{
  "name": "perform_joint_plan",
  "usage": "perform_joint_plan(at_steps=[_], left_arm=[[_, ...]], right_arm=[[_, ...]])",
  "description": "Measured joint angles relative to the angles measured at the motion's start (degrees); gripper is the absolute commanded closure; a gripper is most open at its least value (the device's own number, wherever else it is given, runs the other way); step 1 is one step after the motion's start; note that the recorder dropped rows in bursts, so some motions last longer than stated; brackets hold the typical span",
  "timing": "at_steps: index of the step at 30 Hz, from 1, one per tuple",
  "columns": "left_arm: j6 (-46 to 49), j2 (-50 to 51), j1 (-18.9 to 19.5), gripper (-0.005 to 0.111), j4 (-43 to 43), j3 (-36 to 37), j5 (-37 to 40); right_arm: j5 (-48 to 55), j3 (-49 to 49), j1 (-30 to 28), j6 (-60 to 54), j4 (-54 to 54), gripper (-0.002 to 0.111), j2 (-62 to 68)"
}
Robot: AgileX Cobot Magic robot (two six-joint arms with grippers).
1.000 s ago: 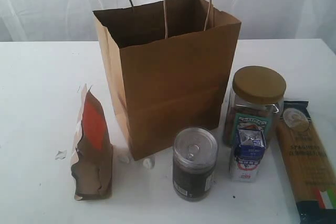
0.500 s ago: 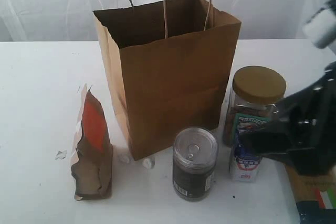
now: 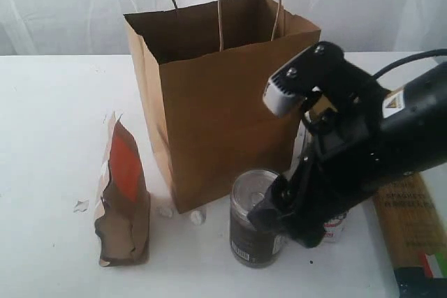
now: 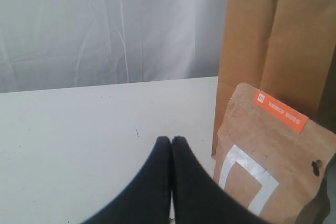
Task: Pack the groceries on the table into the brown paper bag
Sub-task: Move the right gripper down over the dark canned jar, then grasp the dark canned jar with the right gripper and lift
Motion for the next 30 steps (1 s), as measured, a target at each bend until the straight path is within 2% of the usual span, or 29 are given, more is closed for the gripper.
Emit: perform_joint_plan(at_steps=[26,30], left_arm=[[0.0,0.0,0.0,0.107,0.0,0.0,0.0],[0.0,0.0,0.0,0.107,0.0,0.0,0.0]], right_arm=[[-14.1,-0.4,0.9,-1.0,-4.0,0.014,17.6],[-15.2,-0.4,1.1,-1.5,-3.8,0.017,19.6]])
